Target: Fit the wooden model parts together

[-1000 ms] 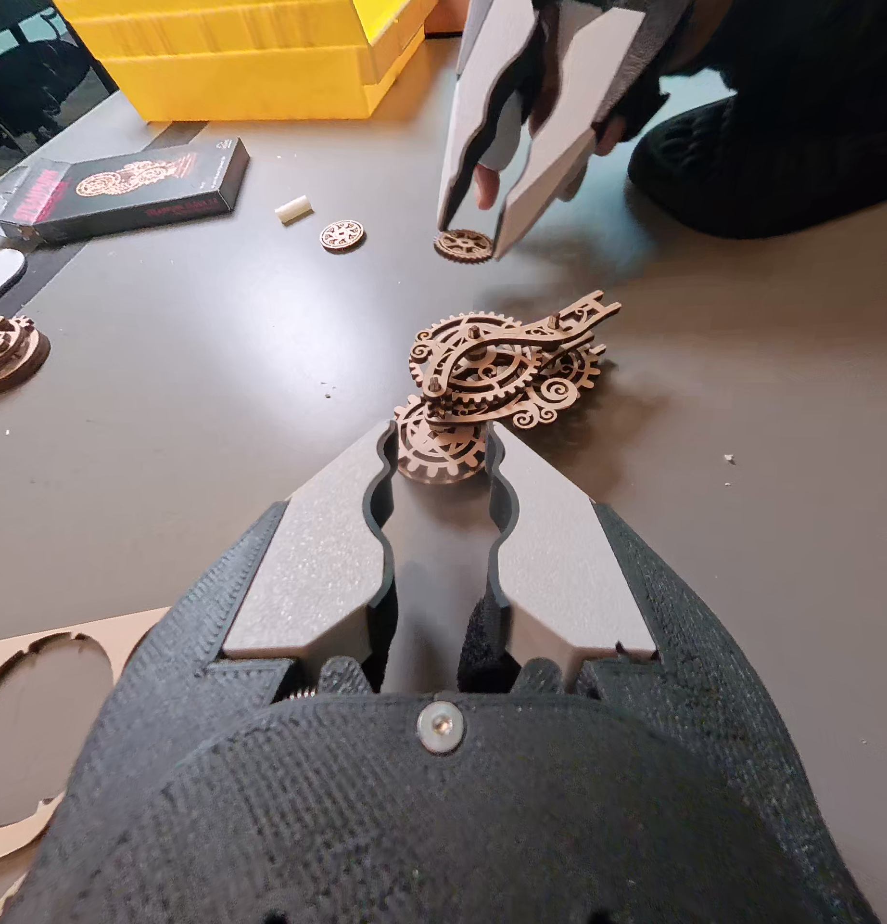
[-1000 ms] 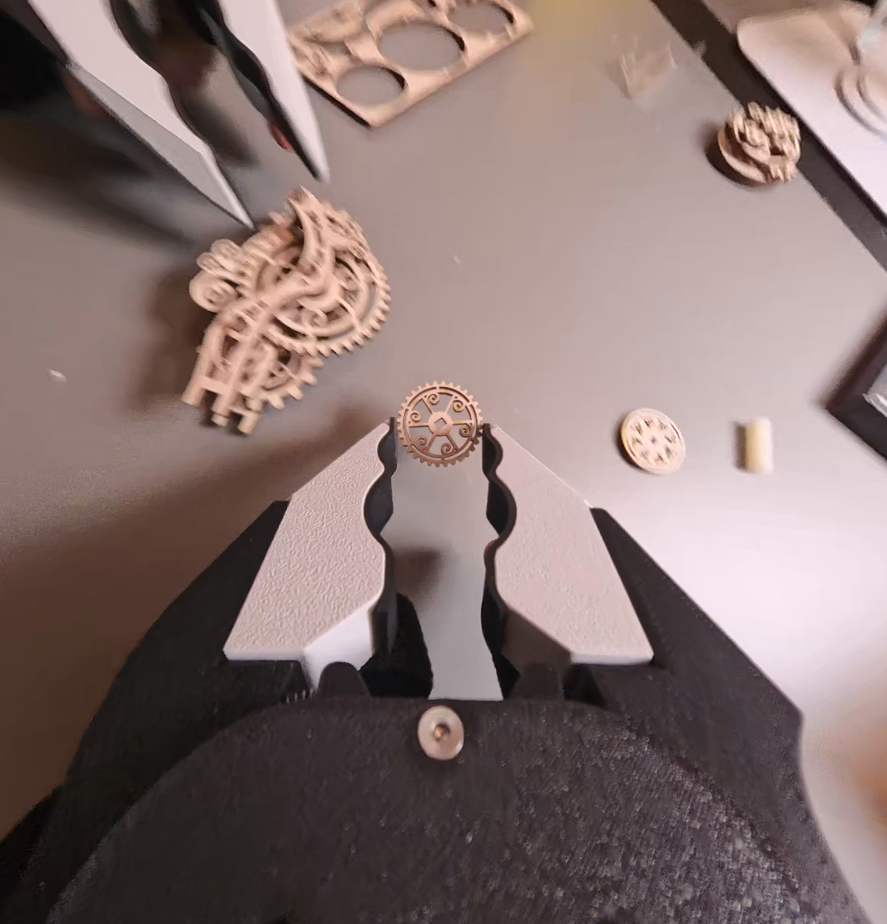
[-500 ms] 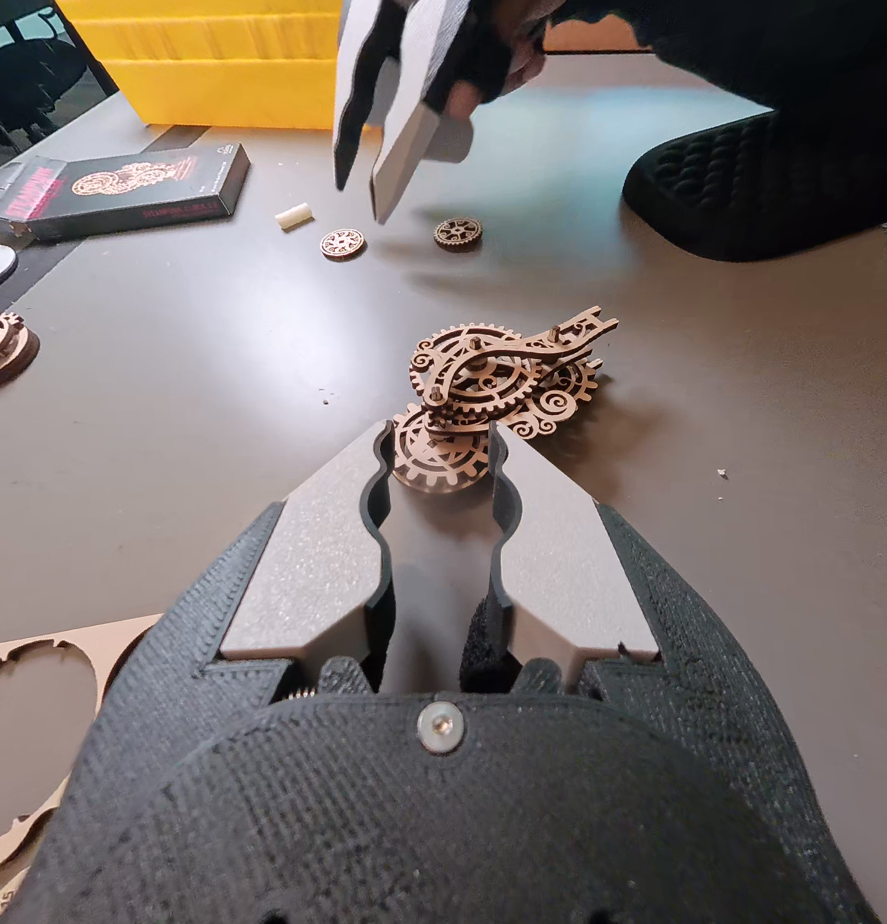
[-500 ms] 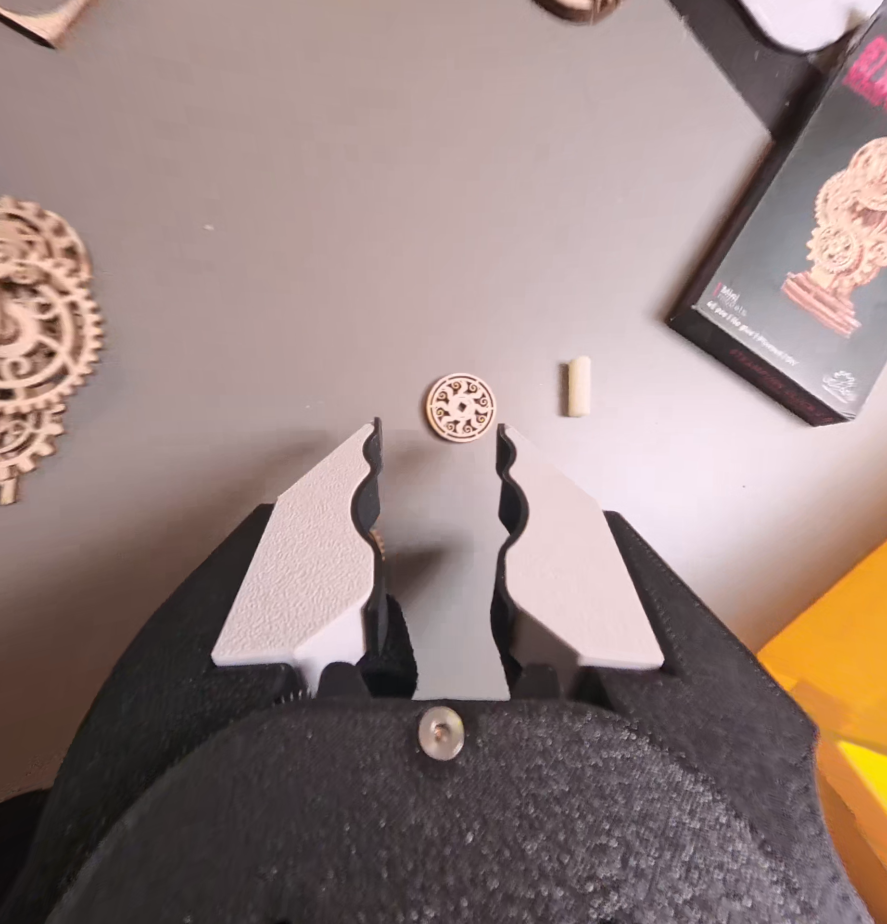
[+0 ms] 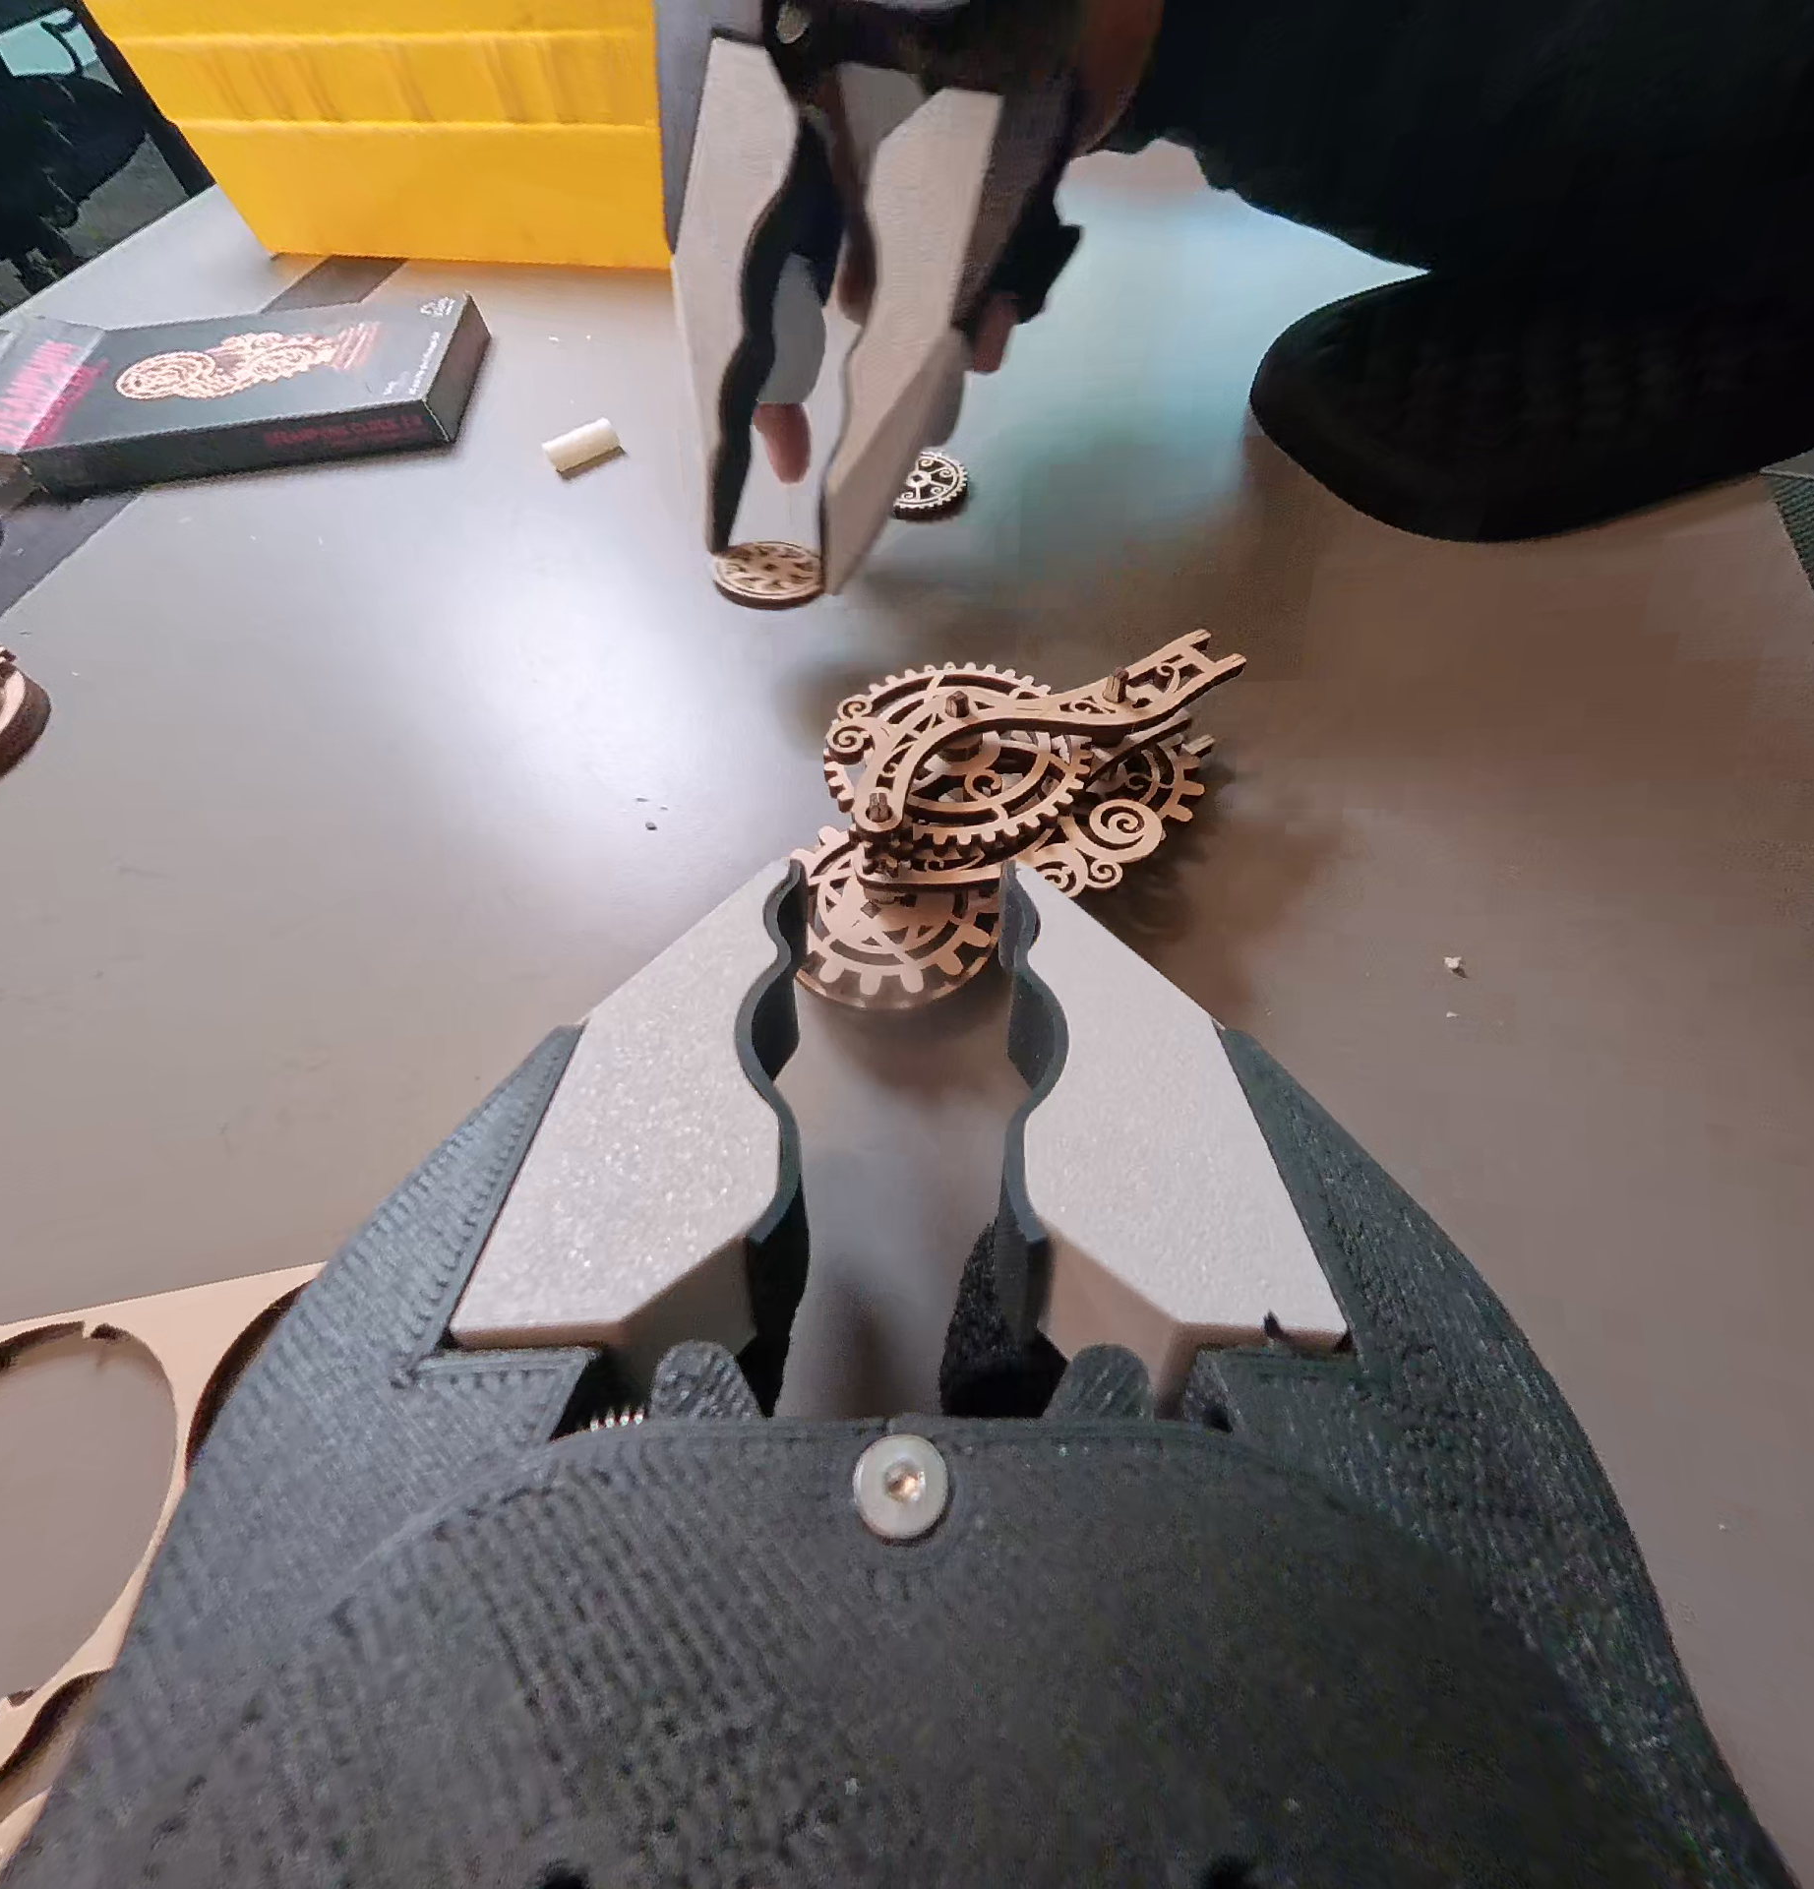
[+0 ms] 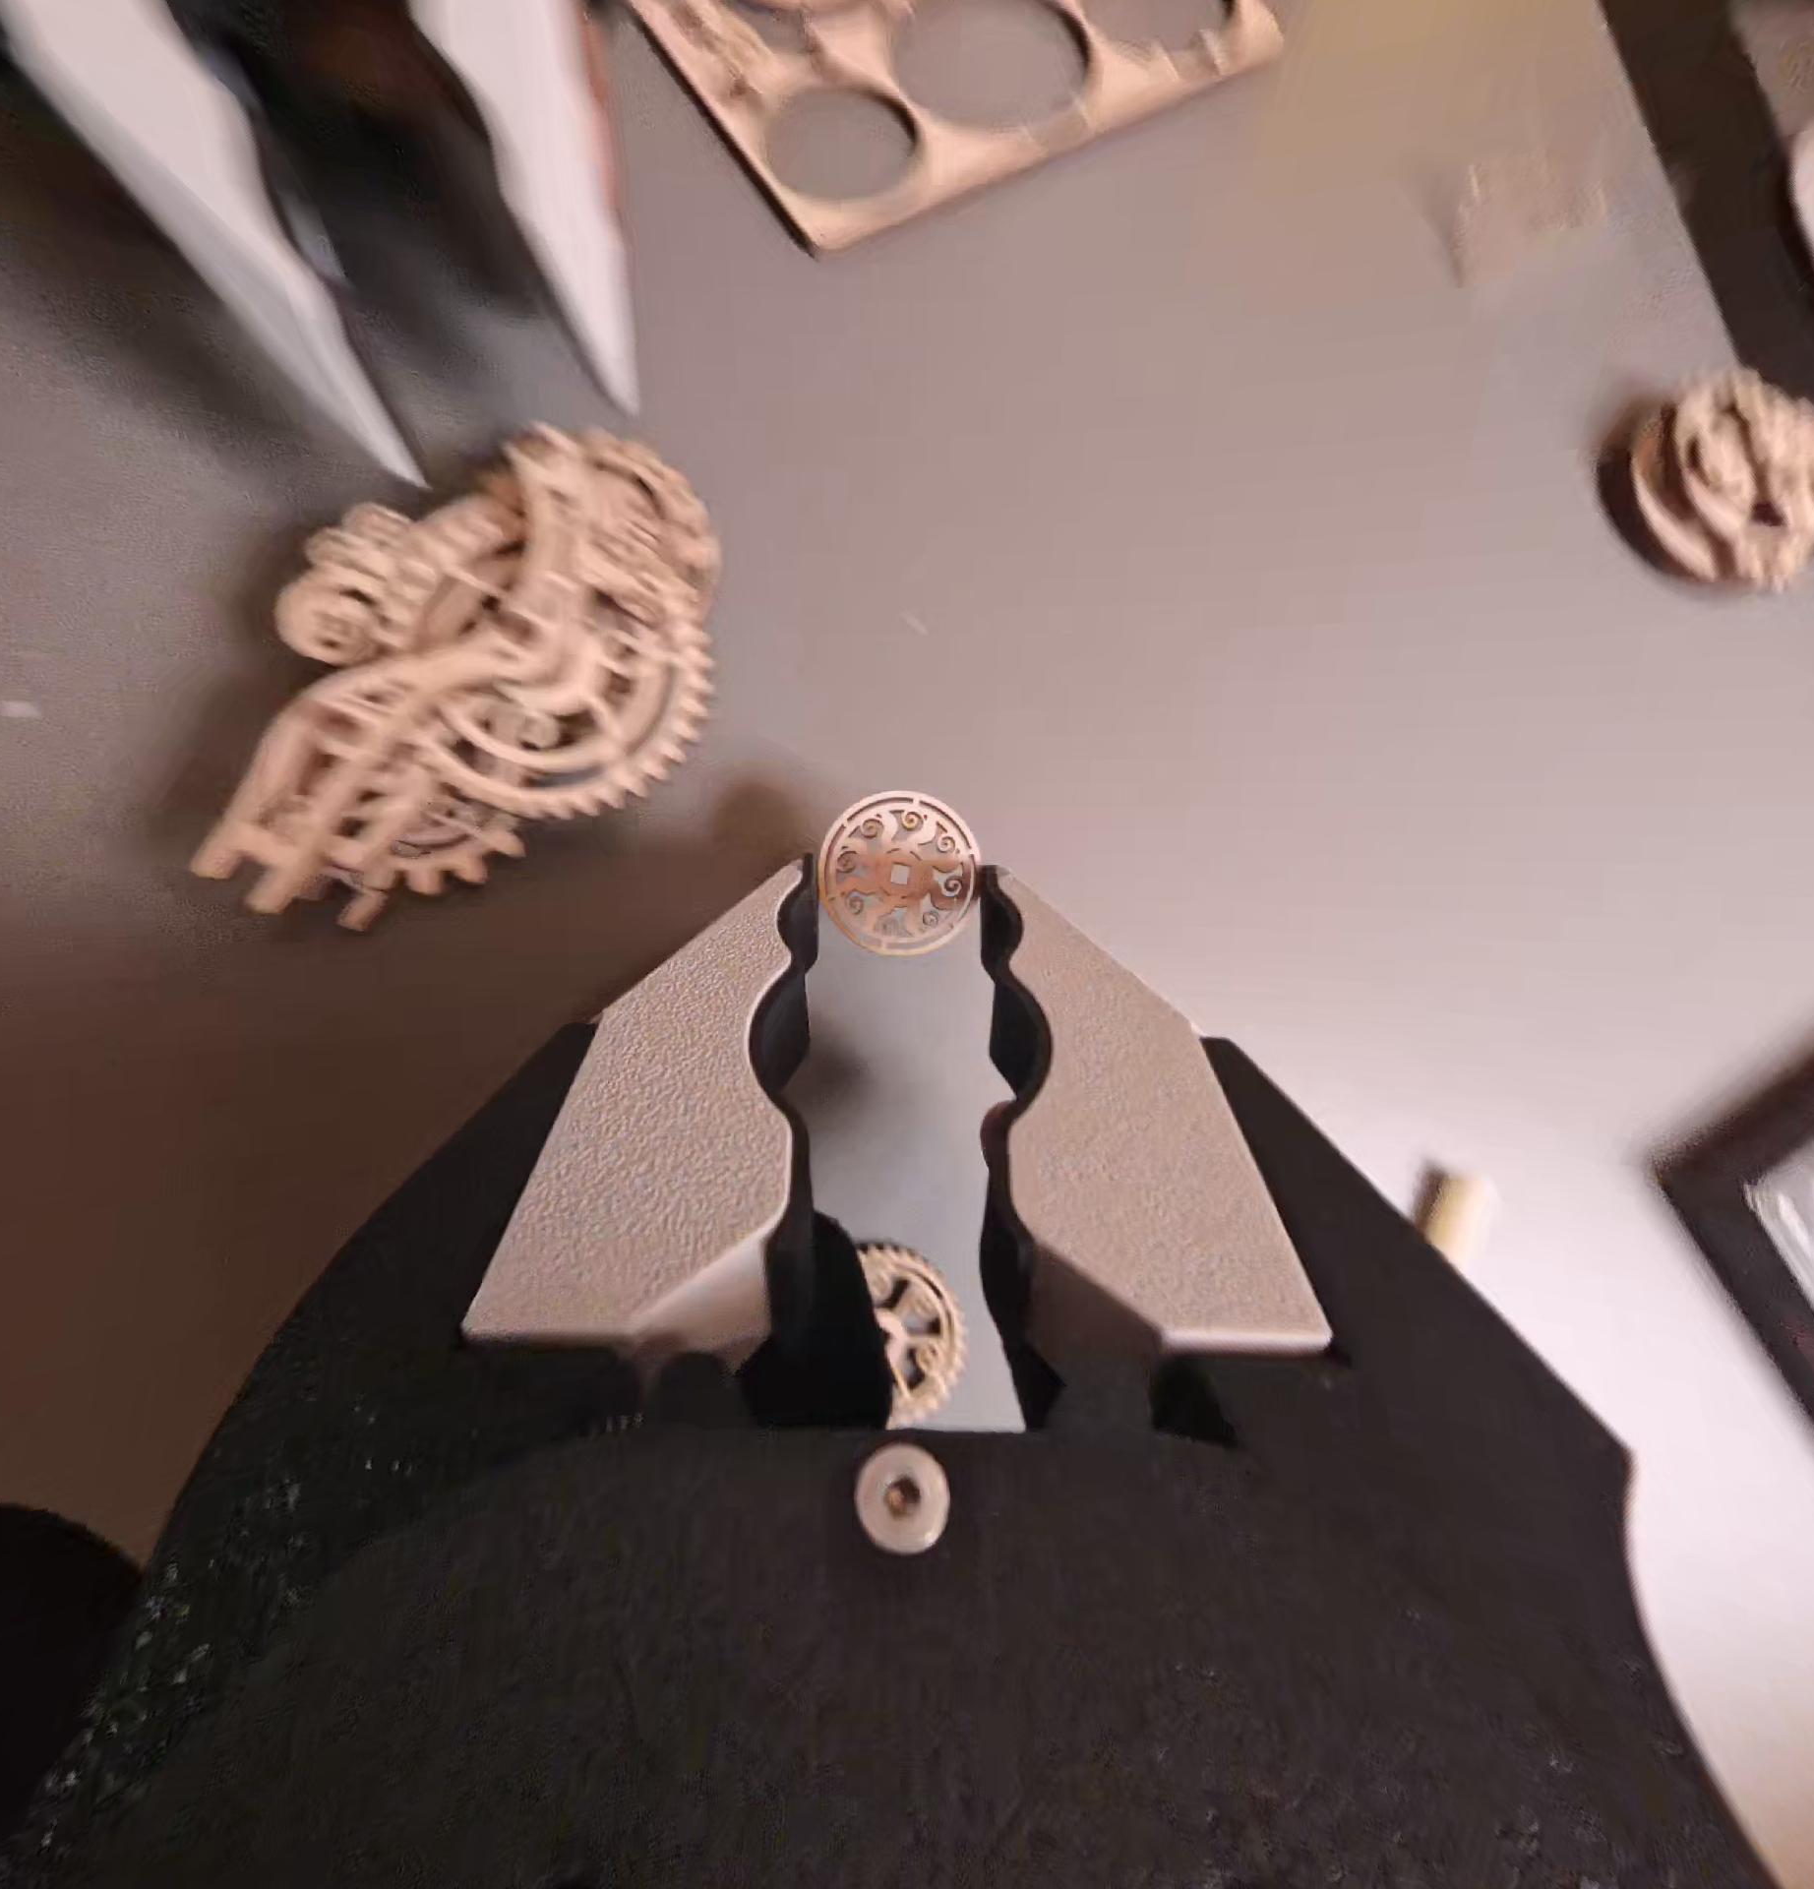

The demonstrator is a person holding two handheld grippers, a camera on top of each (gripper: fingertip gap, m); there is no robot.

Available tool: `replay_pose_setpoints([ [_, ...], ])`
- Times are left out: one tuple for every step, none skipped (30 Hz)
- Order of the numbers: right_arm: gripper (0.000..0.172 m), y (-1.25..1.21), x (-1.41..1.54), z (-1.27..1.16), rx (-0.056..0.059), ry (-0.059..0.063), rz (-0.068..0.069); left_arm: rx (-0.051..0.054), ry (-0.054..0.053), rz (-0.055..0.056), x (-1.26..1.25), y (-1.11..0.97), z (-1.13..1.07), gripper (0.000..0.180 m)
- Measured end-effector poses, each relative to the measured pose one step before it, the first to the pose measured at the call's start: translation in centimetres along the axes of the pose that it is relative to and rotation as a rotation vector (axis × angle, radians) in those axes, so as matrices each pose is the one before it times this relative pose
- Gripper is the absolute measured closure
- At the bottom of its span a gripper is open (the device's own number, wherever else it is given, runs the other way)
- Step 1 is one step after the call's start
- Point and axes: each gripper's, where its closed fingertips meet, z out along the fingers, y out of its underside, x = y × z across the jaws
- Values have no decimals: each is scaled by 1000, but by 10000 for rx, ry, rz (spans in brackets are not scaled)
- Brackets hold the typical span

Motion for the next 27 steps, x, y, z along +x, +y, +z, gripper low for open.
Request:
replay_pose_setpoints([
  [142,-1486,-1428,-128,425,-454,-487,-8,12,-68,-61,8,15,145],
  [142,-1283,-1264,-28,246,-488,-421,-42,41,-80,-47,45,80,144],
  [142,-1020,-1140,64,110,-506,-420,-47,75,-71,0,31,113,144],
  [142,-721,-929,136,-48,-458,-412,-42,48,-66,-48,18,123,143],
  [142,-480,-595,209,-147,-338,-366,-46,26,-61,-95,15,133,143],
  [142,-392,-417,235,-126,-299,-303,-42,7,-60,-136,6,138,143],
  [142,-338,-335,266,-82,-287,-233,-20,1,-63,-180,-35,130,144],
  [142,-288,-181,266,-44,-209,-176,5,8,-63,-205,-63,110,145],
  [142,-182,-80,245,-40,-151,-149,34,-32,-63,-299,-115,107,146],
  [142,-54,-39,203,-56,-120,-117,66,-111,-57,-437,-162,69,147],
  [142,26,13,143,-54,-87,-62,88,-58,-44,-376,-182,64,147],
  [142,106,48,78,-50,-40,-21,107,-55,-58,-403,-206,50,147],
  [142,144,65,-12,-46,-25,-10,121,-96,-70,-478,-221,47,147],
  [142,109,129,-99,-12,47,-8,126,-41,-21,-428,-244,38,147],
  [142,64,275,-189,32,135,1,121,20,48,-357,-215,33,147],
  [142,109,318,-266,33,159,39,114,-5,71,-433,-222,42,147],
  [142,153,331,-277,14,160,76,141,74,113,-324,-255,56,147],
  [142,228,301,-234,-16,148,76,131,101,117,-284,-248,73,148],
  [142,341,231,-182,-65,130,54,61,97,104,-303,-141,114,147],
  [142,394,231,-131,-93,135,55,-18,220,115,-120,-16,138,147],
  [142,415,280,-107,-75,150,76,-111,348,68,90,138,137,147],
  [142,389,211,-77,-38,80,114,-82,337,40,121,62,49,148],
  [142,357,119,-37,-7,20,129,-3,191,44,28,-81,-79,147],
  [142,320,96,-9,16,2,102,-13,79,19,-7,-69,-134,147],
  [142,307,49,22,15,-17,78,-42,126,-1,200,-26,-162,147],
  [142,138,-18,48,78,-48,49,-107,153,-2,350,93,-99,147],
  [142,-82,-118,69,154,-100,13,-219,103,53,355,274,-60,146],
])
